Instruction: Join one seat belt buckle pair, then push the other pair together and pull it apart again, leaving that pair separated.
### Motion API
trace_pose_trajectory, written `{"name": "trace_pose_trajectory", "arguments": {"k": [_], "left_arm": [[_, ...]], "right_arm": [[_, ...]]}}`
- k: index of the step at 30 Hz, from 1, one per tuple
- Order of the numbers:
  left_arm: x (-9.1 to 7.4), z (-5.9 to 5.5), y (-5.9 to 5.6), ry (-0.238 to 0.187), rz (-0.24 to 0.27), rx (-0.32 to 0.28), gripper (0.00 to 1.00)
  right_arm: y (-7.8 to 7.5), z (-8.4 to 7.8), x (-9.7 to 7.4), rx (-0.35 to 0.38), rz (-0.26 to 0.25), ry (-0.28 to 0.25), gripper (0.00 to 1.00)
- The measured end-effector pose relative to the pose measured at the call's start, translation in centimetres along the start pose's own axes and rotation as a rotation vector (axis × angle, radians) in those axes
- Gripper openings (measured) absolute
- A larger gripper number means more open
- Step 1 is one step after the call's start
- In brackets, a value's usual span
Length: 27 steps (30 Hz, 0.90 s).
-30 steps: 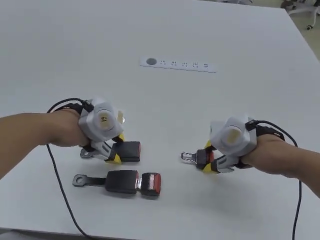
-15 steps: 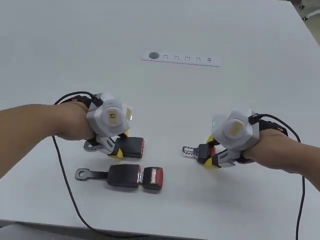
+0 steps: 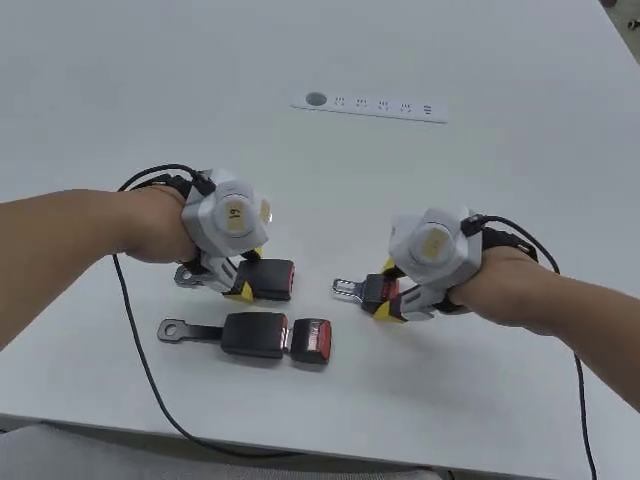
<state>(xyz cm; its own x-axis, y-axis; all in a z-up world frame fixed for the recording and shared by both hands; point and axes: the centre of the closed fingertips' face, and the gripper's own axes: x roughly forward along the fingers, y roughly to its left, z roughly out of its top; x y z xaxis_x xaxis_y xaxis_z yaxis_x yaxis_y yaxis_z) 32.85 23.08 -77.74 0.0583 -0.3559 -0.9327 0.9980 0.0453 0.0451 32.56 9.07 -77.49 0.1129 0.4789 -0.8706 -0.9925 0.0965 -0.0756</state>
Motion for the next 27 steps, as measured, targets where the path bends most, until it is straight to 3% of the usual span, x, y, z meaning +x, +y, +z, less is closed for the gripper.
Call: {"name": "trace_pose_trajectory", "arguments": {"k": [8,20,27], "left_arm": [[0.0,0.0,0.0,-0.009,0.007,-0.016,0.33],[-0.1,0.2,-0.1,-0.012,0.01,-0.008,0.33],[-0.1,0.3,-0.2,-0.021,0.011,-0.028,0.33]], "right_arm": [[0.0,3.0,1.8,-0.018,0.012,-0.001,0.31],[-0.1,4.1,2.3,-0.078,0.025,0.039,0.31],[0.1,5.1,2.9,-0.088,0.042,-0.002,0.31]]}}
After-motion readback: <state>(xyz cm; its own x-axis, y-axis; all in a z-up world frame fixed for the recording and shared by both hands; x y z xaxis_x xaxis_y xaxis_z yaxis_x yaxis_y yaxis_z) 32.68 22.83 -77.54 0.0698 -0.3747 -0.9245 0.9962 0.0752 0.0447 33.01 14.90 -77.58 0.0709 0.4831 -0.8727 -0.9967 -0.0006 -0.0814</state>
